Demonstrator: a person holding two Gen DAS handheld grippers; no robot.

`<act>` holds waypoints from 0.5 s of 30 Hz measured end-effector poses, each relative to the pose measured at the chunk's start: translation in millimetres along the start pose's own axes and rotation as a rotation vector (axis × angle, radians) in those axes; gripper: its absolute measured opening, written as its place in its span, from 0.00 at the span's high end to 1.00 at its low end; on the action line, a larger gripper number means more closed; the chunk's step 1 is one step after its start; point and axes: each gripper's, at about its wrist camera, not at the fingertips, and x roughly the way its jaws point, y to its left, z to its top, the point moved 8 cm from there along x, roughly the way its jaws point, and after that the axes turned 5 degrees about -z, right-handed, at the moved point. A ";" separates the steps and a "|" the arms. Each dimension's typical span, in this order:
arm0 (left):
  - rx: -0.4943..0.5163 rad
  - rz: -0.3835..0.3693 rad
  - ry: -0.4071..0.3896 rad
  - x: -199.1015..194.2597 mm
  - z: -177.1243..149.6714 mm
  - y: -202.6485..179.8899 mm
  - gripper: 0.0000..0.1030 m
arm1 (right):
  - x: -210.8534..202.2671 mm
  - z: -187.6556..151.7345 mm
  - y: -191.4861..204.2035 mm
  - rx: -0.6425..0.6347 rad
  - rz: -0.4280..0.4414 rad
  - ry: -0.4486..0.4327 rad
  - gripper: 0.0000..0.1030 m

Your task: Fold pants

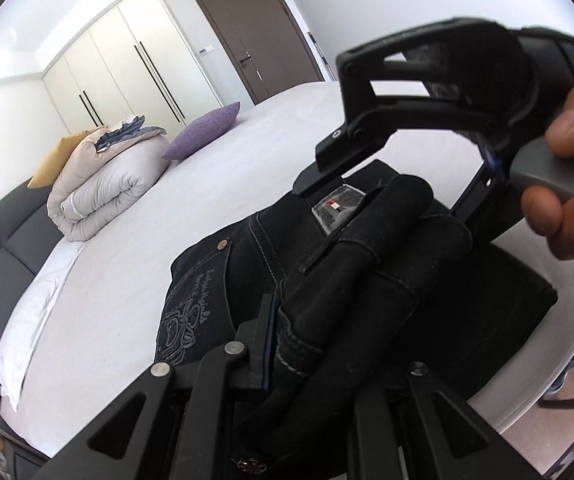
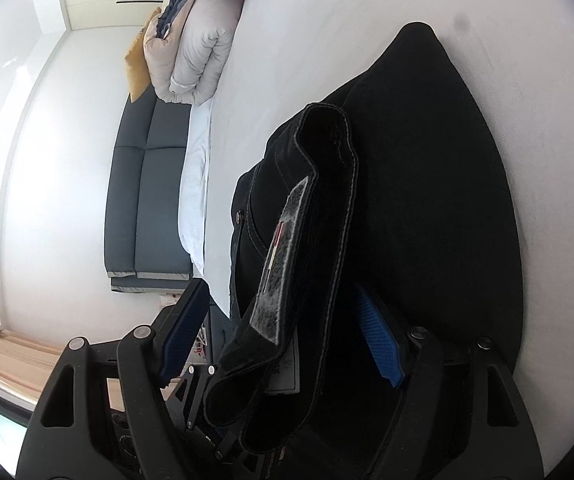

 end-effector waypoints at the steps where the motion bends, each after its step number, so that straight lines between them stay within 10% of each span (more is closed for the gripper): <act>1: -0.014 -0.004 -0.007 -1.6 1.2 2.5 0.87 | 3.4 3.2 0.7 0.000 0.006 0.006 0.29; 2: -0.026 -0.009 -0.011 -3.1 2.7 2.5 0.87 | 9.5 3.9 3.9 -0.007 0.006 0.010 0.30; 5: -0.026 -0.018 -0.019 -5.1 4.6 1.9 0.88 | 14.4 7.3 8.5 -0.066 -0.028 0.013 0.73; 15: 0.067 -0.085 -0.007 5.0 7.8 -33.9 0.87 | -24.1 11.0 -2.4 -0.164 -0.143 -0.071 0.85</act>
